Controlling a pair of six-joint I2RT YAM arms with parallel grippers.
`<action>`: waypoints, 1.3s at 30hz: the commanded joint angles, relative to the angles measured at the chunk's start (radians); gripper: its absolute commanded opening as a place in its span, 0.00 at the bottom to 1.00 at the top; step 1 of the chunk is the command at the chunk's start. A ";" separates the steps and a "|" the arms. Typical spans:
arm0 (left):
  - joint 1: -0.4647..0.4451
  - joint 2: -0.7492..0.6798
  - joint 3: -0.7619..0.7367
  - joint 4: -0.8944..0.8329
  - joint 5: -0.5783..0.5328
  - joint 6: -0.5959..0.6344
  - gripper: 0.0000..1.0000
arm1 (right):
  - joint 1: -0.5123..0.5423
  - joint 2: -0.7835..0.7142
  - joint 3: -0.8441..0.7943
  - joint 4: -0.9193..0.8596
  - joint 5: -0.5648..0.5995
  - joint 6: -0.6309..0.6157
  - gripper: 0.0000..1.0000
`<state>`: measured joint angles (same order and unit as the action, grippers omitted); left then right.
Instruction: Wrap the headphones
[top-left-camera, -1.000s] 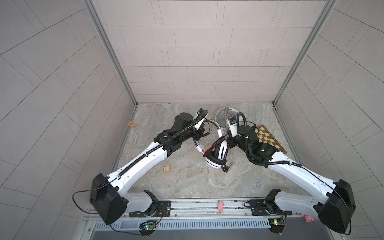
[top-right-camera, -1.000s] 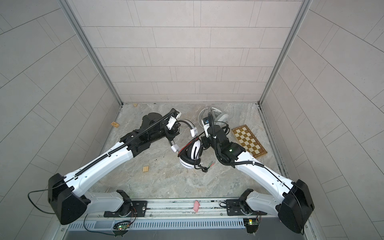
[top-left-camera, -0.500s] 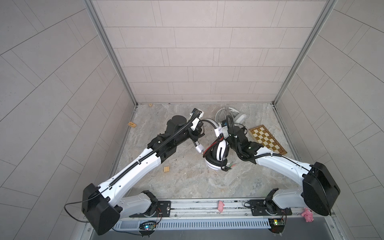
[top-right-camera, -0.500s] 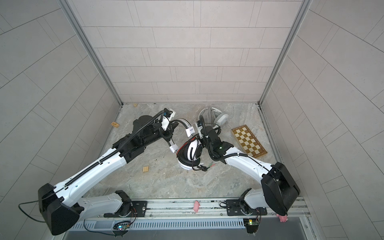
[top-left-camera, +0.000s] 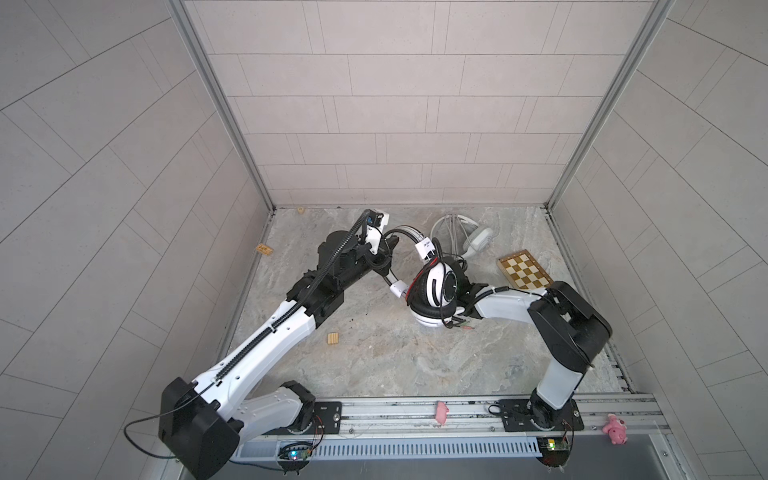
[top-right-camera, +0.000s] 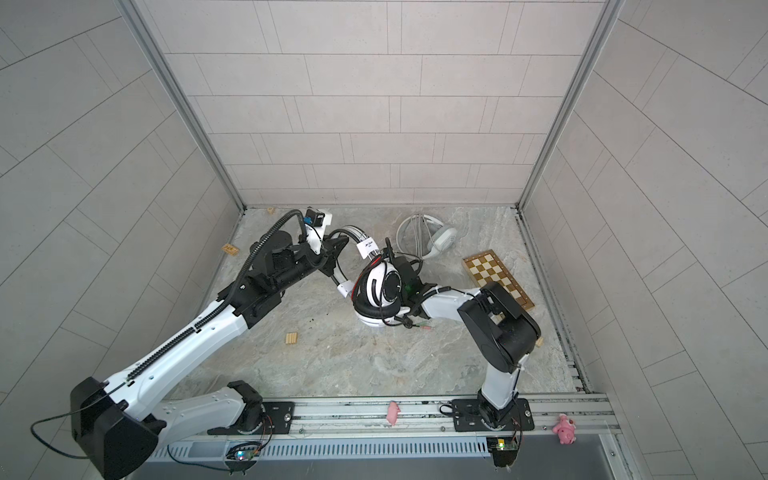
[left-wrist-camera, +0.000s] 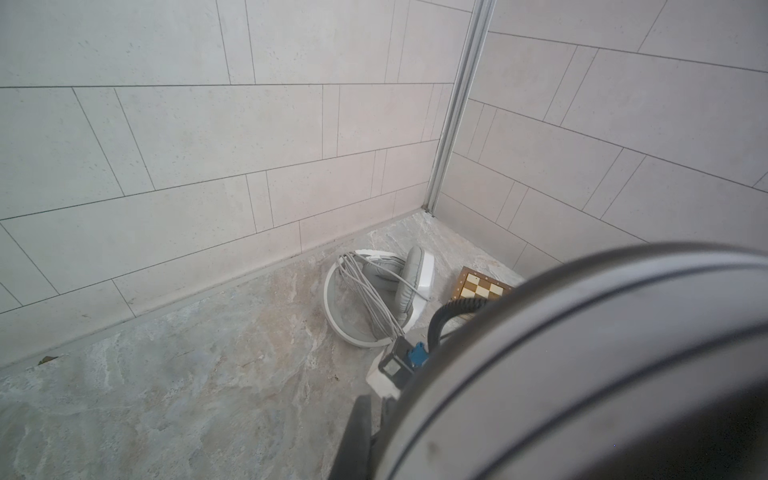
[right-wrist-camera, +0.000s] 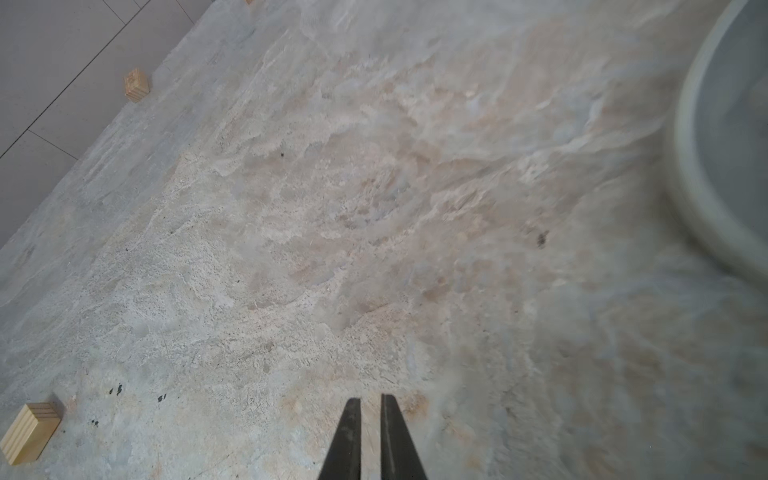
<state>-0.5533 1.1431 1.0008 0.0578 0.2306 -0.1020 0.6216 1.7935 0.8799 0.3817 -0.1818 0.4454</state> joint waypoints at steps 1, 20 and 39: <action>0.029 -0.037 0.002 0.138 0.023 -0.101 0.00 | 0.007 0.053 0.004 0.112 -0.059 0.088 0.12; 0.305 -0.037 -0.104 0.199 -0.347 -0.522 0.00 | 0.080 0.012 -0.234 0.173 -0.048 0.118 0.10; 0.371 0.002 -0.024 -0.224 -0.873 -0.799 0.00 | 0.373 -0.314 -0.083 -0.447 0.266 -0.160 0.09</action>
<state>-0.1947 1.1553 0.9043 -0.2195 -0.5591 -0.8085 0.9573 1.5291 0.7544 0.1650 -0.0238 0.3676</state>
